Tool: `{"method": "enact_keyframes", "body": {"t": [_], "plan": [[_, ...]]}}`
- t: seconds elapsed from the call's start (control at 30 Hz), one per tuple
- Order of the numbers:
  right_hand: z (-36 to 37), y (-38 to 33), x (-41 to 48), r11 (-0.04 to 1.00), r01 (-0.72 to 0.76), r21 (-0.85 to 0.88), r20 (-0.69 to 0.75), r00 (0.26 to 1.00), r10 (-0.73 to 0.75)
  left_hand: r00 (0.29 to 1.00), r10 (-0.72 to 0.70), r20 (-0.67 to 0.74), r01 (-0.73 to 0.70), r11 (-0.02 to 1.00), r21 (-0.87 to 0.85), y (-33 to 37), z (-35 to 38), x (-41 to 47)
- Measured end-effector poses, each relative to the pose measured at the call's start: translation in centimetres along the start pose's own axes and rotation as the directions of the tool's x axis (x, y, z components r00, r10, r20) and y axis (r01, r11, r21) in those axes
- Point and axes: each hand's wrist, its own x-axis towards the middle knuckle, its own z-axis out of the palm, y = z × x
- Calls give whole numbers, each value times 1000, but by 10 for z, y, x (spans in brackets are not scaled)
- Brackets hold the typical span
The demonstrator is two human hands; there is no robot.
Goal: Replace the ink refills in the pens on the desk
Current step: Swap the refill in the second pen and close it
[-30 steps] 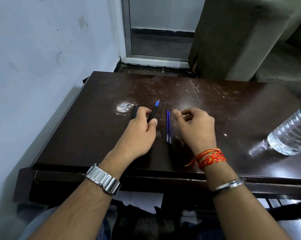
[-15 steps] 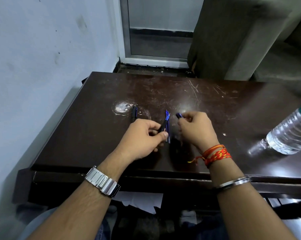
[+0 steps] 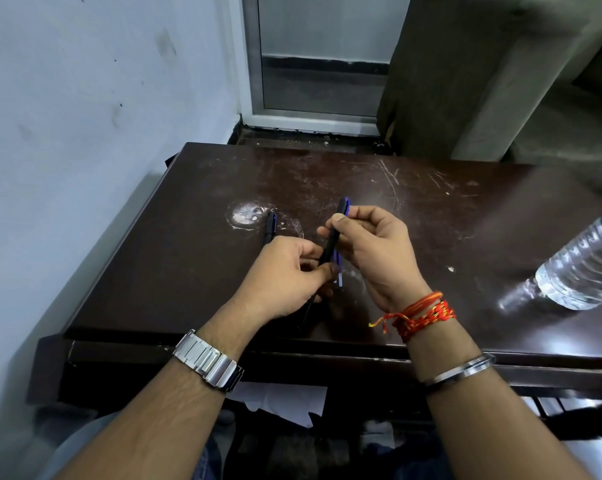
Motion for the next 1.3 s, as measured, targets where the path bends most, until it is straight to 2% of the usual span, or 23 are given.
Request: {"method": "enact_keyframes", "body": {"t": [0.1,0.17,0.27,0.33,0.47,0.63,0.7,0.8,0.9,0.97,1.3], "plan": [[0,3,-1,995,59,-75,92,994,-53,996,54,-70,-53,999,13,-3,1,1],[0,4,1,970,150,-193,136,983,-125,988,77,-135,-73,997,34,-5,4,1],[0,6,2,904,220,-365,109,975,-194,965,100,-244,-106,994,-10,-5,8,1],[3,10,1,902,206,-379,93,978,-185,942,144,-303,-142,989,27,-4,9,1],[8,18,-2,893,239,-381,72,971,-230,925,209,-318,-190,978,89,-2,15,-2],[10,26,0,906,262,-331,75,965,-252,923,208,-324,-181,977,112,-3,13,-7],[12,32,-1,912,237,-335,109,971,-212,922,184,-340,-139,978,154,-2,6,-6],[20,42,-7,925,167,-343,120,984,-133,874,128,-468,-19,973,231,2,-15,3],[19,44,-8,894,200,-400,41,979,-201,800,65,-597,182,921,344,-1,-40,8],[17,44,-7,880,188,-437,-5,977,-211,785,16,-620,263,897,356,-8,-49,9],[23,48,-14,788,195,-584,3,971,-239,715,-96,-693,374,889,263,-21,-45,32]]}}
